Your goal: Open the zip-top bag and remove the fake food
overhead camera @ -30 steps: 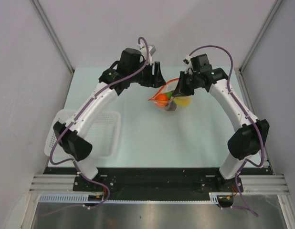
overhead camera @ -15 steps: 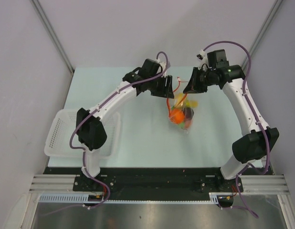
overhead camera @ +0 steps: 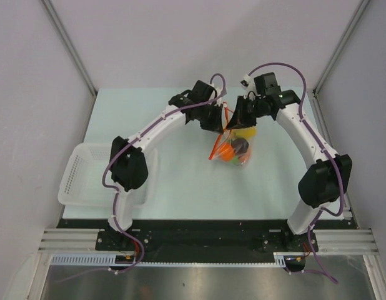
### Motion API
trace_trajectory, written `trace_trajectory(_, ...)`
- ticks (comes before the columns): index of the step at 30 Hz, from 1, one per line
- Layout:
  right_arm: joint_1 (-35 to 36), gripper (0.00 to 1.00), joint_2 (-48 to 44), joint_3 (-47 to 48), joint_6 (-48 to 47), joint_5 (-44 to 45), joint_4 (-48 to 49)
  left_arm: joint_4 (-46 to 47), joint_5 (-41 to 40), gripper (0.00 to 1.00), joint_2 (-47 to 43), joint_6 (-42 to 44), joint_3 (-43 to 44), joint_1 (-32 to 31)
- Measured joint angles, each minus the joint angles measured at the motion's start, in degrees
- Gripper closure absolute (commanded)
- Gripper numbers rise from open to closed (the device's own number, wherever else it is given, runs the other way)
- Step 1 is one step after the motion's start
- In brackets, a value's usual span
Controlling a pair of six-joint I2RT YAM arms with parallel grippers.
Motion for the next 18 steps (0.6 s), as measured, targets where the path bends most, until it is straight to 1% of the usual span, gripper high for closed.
trace_trajectory(3,0.02,1.00,0.50,-0.44,0.09,-0.11,1.18,-1.38,-2.14,1.00,0.37,0.39,0.31,0.04)
trace_trajectory(6,0.02,1.00,1.42,-0.85,0.07,0.09,1.99,-2.69,-7.43,1.00,-0.66,1.05,-0.04,0.04)
trace_trajectory(10,0.26,1.00,3.13,-0.85,0.07,0.72,2.49,-4.04,-17.79,1.00,-6.21,2.54,-4.31,0.13)
trace_trajectory(14,1.20,1.00,4.46,-0.13,0.02,1.42,2.43,-5.57,-24.06,1.00,-11.78,3.30,-7.26,0.44)
trace_trajectory(15,1.53,1.00,4.72,0.11,0.07,1.38,2.49,-5.77,-24.65,0.92,-12.57,3.43,-7.65,0.48)
trace_trajectory(16,1.95,1.00,5.01,0.35,0.11,1.33,2.49,-5.88,-24.94,0.81,-13.68,3.58,-8.31,0.50)
trace_trajectory(17,2.36,1.00,5.27,0.59,0.24,1.20,2.51,-5.99,-24.92,0.58,-14.12,3.85,-8.52,0.55)
trace_trajectory(18,2.67,1.00,5.42,0.76,0.33,1.11,2.60,-6.27,-24.63,0.50,-14.60,4.02,-8.76,0.57)
